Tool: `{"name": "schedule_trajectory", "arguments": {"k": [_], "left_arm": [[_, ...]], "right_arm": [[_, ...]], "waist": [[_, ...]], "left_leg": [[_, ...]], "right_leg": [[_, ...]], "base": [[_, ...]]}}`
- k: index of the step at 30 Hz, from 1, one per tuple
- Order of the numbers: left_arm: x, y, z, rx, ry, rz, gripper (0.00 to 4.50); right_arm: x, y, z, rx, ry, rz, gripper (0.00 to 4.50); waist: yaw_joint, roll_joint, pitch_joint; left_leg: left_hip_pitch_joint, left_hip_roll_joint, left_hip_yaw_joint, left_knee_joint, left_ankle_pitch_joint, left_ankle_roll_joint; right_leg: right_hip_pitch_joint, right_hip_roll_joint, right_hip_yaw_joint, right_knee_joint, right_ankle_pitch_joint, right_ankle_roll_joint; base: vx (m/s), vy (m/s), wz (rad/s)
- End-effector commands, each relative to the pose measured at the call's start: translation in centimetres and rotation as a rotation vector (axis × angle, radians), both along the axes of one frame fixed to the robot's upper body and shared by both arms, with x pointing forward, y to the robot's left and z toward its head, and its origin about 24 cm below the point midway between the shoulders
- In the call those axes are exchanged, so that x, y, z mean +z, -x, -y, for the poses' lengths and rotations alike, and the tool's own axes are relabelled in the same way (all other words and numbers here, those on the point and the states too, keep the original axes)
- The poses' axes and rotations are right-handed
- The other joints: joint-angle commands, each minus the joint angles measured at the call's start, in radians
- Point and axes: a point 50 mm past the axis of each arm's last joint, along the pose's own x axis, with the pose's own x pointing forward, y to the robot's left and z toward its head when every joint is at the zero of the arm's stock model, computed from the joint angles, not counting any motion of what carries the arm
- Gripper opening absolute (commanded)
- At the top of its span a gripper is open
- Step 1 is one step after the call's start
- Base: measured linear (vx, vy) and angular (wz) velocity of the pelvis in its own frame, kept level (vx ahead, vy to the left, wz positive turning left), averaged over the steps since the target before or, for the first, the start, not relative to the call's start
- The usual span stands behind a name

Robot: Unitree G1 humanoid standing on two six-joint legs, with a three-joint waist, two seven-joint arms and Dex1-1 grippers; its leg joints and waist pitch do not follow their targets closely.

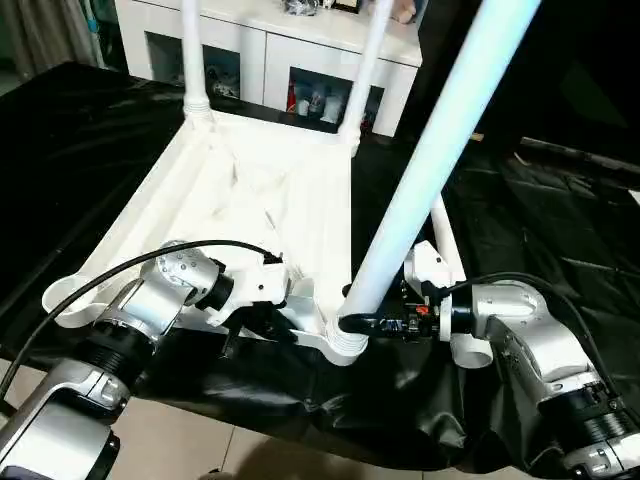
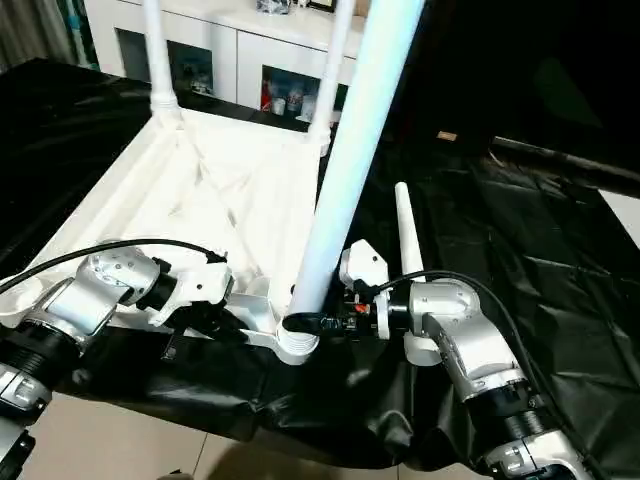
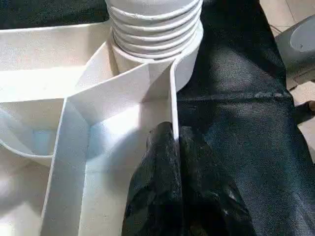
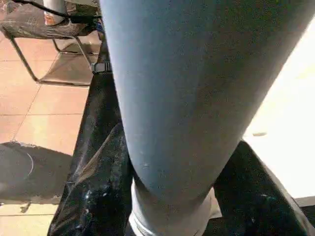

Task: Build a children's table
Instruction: Insert table leg to table base

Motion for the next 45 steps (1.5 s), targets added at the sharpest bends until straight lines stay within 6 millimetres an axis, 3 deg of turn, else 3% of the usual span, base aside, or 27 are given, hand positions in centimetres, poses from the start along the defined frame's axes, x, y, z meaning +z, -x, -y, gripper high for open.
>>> {"name": "schedule_trajectory", "arguments": {"k": [1, 6, 9, 10, 12, 14, 16, 18, 19, 20, 21, 22, 23, 24, 25, 26, 27, 28, 29, 30, 31, 32, 34, 35, 36, 39, 45], "left_arm": [[1.3, -0.6, 1.2, -0.039, 0.022, 0.063, 0.00], [1.5, -0.9, 0.7, 0.021, 0.045, 0.073, 0.00], [1.3, -1.1, 0.2, 0.076, 0.048, 0.074, 0.00], [1.3, -1.2, 0.1, 0.097, 0.051, 0.073, 0.00], [1.2, -1.4, -0.1, 0.135, 0.055, 0.066, 0.00], [1.1, -1.6, -0.3, 0.179, 0.054, 0.068, 0.00], [1.1, -2.0, -0.3, 0.234, 0.060, 0.074, 0.00], [1.2, -2.3, -0.2, 0.295, 0.071, 0.077, 0.00], [1.4, -2.8, 0.1, 0.380, 0.080, 0.084, 0.00], [1.4, -2.8, 0.1, 0.395, 0.081, 0.084, 0.00], [1.4, -2.9, 0.2, 0.412, 0.082, 0.084, 0.00], [1.5, -3.1, 0.4, 0.451, 0.094, 0.088, 0.00], [1.5, -3.2, 0.6, 0.477, 0.102, 0.092, 0.00], [1.5, -3.2, 0.6, 0.477, 0.102, 0.092, 0.00], [1.5, -3.3, 0.9, 0.528, 0.115, 0.086, 0.00], [1.3, -3.4, 1.1, 0.570, 0.106, 0.094, 0.00], [1.1, -3.5, 1.2, 0.607, 0.096, 0.098, 0.00], [0.9, -3.5, 1.3, 0.638, 0.089, 0.100, 0.00], [0.9, -3.6, 1.6, 0.680, 0.089, 0.101, 0.00], [0.9, -3.6, 1.6, 0.691, 0.090, 0.101, 0.00], [0.9, -3.4, 2.3, 0.750, 0.094, 0.099, 0.00], [0.9, -3.3, 2.5, 0.759, 0.094, 0.099, 0.00], [0.9, -3.0, 3.4, 0.775, 0.105, 0.092, 0.00], [1.1, -2.7, 4.3, 0.786, 0.124, 0.083, 0.00], [1.1, -2.6, 4.3, 0.786, 0.125, 0.082, 0.00], [1.2, -2.4, 5.4, 0.791, 0.143, 0.082, 0.00], [0.9, -2.9, 4.7, 0.816, 0.117, 0.125, 0.00]], "right_arm": [[-5.2, 2.4, 0.4, 0.014, 0.129, -0.222, 1.85], [-5.5, 1.4, 0.5, -0.112, 0.098, -0.215, 1.85], [-5.6, -0.1, 0.6, -0.264, 0.078, -0.215, 1.84], [-5.5, -0.5, 0.6, -0.302, 0.064, -0.219, 1.84], [-5.5, -1.0, 0.6, -0.361, 0.060, -0.225, 1.84], [-5.6, -1.4, 0.5, -0.400, 0.066, -0.218, 1.84], [-5.7, -1.7, 0.5, -0.437, 0.094, -0.199, 1.84], [-5.8, -2.0, 0.3, -0.471, 0.108, -0.193, 1.84], [-6.0, -2.4, 0.1, -0.532, 0.126, -0.198, 1.84], [-6.1, -2.4, 0.0, -0.541, 0.128, -0.200, 1.84], [-6.1, -2.5, 0.0, -0.551, 0.128, -0.205, 1.84], [-6.2, -2.7, -0.2, -0.581, 0.134, -0.207, 1.84], [-6.3, -2.8, -0.2, -0.602, 0.139, -0.208, 1.84], [-6.3, -2.8, -0.2, -0.602, 0.139, -0.208, 1.84], [-6.4, -3.0, -0.6, -0.625, 0.150, -0.208, 1.84], [-6.5, -3.3, -1.0, -0.654, 0.159, -0.210, 1.84], [-6.6, -3.6, -1.3, -0.690, 0.163, -0.216, 1.84], [-6.7, -3.9, -1.5, -0.721, 0.165, -0.223, 1.84], [-6.8, -4.2, -1.7, -0.757, 0.172, -0.229, 1.84], [-6.8, -4.2, -1.7, -0.766, 0.173, -0.231, 1.84], [-6.9, -4.8, -2.1, -0.834, 0.177, -0.244, 1.84], [-6.9, -4.9, -2.1, -0.849, 0.176, -0.248, 1.84], [-7.0, -5.2, -2.4, -0.882, 0.176, -0.255, 1.84], [-6.9, -5.4, -2.7, -0.902, 0.179, -0.257, 1.84], [-6.9, -5.4, -2.7, -0.903, 0.179, -0.257, 1.84], [-6.9, -5.7, -3.4, -0.915, 0.182, -0.258, 1.84], [-6.6, -5.9, -4.4, -0.873, 0.186, -0.248, 1.84]], "waist": [[-0.006, 0.017, -0.023], [-0.012, 0.017, -0.015], [-0.019, 0.018, -0.005], [-0.025, 0.019, -0.004], [-0.041, 0.021, -0.003], [-0.060, 0.032, -0.004], [-0.070, 0.043, -0.001], [-0.076, 0.044, 0.009], [-0.080, 0.046, 0.015], [-0.088, 0.053, 0.019], [-0.082, 0.066, 0.023], [-0.002, 0.081, 0.019], [-0.013, 0.035, 0.000], [-0.016, -0.027, -0.011], [-0.003, 0.019, -0.002], [-0.004, -0.016, -0.008], [0.011, 0.013, -0.015], [-0.012, 0.036, -0.022], [-0.040, 0.045, -0.023], [-0.045, 0.045, -0.019], [-0.044, 0.041, -0.011], [-0.037, 0.034, -0.003], [-0.028, 0.033, -0.002], [-0.032, 0.034, -0.003], [-0.035, 0.036, -0.001], [-0.040, 0.031, -0.002], [-0.041, 0.026, 0.000]], "left_leg": [[0.020, 0.066, -0.024, -0.082, -0.334, -0.017], [0.020, 0.065, -0.030, -0.087, -0.400, -0.030], [0.029, 0.063, -0.039, -0.087, -0.490, -0.045], [0.035, 0.062, -0.048, -0.085, -0.532, -0.054], [0.029, 0.063, -0.060, -0.089, -0.566, -0.065], [0.009, 0.071, -0.080, -0.111, -0.625, -0.082], [0.019, 0.073, -0.087, -0.120, -0.707, -0.100], [0.027, 0.071, -0.086, -0.123, -0.748, -0.103], [0.040, 0.069, -0.084, -0.120, -0.781, -0.103], [0.037, 0.072, -0.081, -0.133, -0.825, -0.099], [0.003, 0.085, -0.070, -0.177, -0.867, -0.104], [-0.120, 0.053, 0.017, -0.237, -0.969, -0.149], [-0.052, 0.043, 0.050, -0.234, -0.755, -0.105], [0.018, 0.046, 0.010, -0.118, -0.555, -0.105], [0.025, 0.000, -0.076, 0.078, -0.062, -0.014], [-0.110, -0.030, -0.078, 0.052, 0.065, -0.009], [-0.094, 0.003, -0.077, -0.011, 0.113, -0.037], [0.008, 0.042, -0.064, -0.044, 0.135, -0.027], [0.017, 0.065, -0.068, -0.054, 0.092, 0.009], [0.004, 0.068, -0.062, -0.067, 0.033, 0.013], [-0.002, 0.062, -0.048, -0.082, -0.128, -0.007], [0.010, 0.052, -0.039, -0.079, -0.259, -0.026], [0.020, 0.060, -0.036, -0.081, -0.285, -0.033], [0.004, 0.067, -0.039, -0.091, -0.259, -0.047], [0.001, 0.070, -0.042, -0.097, -0.262, -0.057], [0.010, 0.070, -0.041, -0.100, -0.293, -0.059], [0.009, 0.063, -0.035, -0.097, -0.289, -0.044]], "right_leg": [[0.012, -0.089, 0.058, -0.089, -0.334, -0.154], [0.007, -0.094, 0.059, -0.103, -0.465, -0.130], [-0.007, -0.101, 0.056, -0.123, -0.649, -0.085], [-0.009, -0.106, 0.047, -0.133, -0.733, -0.061], [-0.001, -0.107, 0.033, -0.141, -0.765, -0.047], [0.032, -0.103, 0.007, -0.133, -0.680, -0.059], [0.034, -0.100, -0.004, -0.134, -0.610, -0.079], [0.026, -0.102, -0.013, -0.146, -0.628, -0.079], [0.018, -0.100, -0.030, -0.161, -0.682, -0.063], [0.030, -0.084, -0.062, -0.157, -0.670, -0.049], [0.064, -0.061, -0.070, -0.104, -0.600, -0.057], [0.134, 0.004, -0.091, 0.092, -0.247, -0.077], [0.092, -0.007, -0.004, 0.103, -0.366, -0.055], [0.031, -0.095, 0.048, -0.002, -0.721, 0.004], [-0.021, -0.219, 0.120, -0.159, -1.006, -0.040], [0.112, -0.148, 0.056, -0.093, -0.691, -0.041], [0.114, -0.122, 0.045, -0.062, -0.457, -0.086], [0.033, -0.066, 0.014, -0.036, -0.101, -0.151], [0.031, -0.064, 0.023, -0.015, 0.073, -0.218], [0.042, -0.072, 0.024, -0.023, 0.066, -0.239], [0.051, -0.083, 0.028, -0.046, -0.086, -0.244], [0.043, -0.092, 0.032, -0.081, -0.348, -0.202], [0.037, -0.105, 0.038, -0.110, -0.561, -0.135], [0.044, -0.099, 0.034, -0.105, -0.532, -0.115], [0.044, -0.095, 0.032, -0.101, -0.505, -0.111], [0.034, -0.085, 0.034, -0.099, -0.420, -0.110], [0.026, -0.088, 0.044, -0.105, -0.457, -0.094]], "base": [[0.000, 0.000, 0.00], [0.000, 0.000, 0.00], [-0.018, -0.001, -0.01], [-0.068, 0.000, -0.03], [-0.088, 0.024, -0.15], [-0.066, 0.046, -0.21], [-0.053, 0.052, -0.18], [-0.070, 0.029, -0.08], [-0.076, 0.021, -0.05], [-0.088, 0.010, 0.00], [-0.133, 0.015, 0.10], [-0.133, 0.015, 0.10], [-0.083, -0.066, 0.08], [0.104, -0.157, -0.10], [0.104, -0.157, -0.10], [0.172, -0.070, -0.45], [0.038, -0.002, -0.19], [0.038, -0.002, -0.19], [-0.063, -0.033, 0.17], [-0.065, -0.037, -0.05], [-0.065, -0.037, -0.05], [-0.063, -0.032, -0.04], [0.000, 0.000, 0.00], [0.000, 0.000, 0.00], [0.000, 0.000, 0.00], [0.000, 0.000, 0.00], [0.000, 0.000, 0.00]]}}
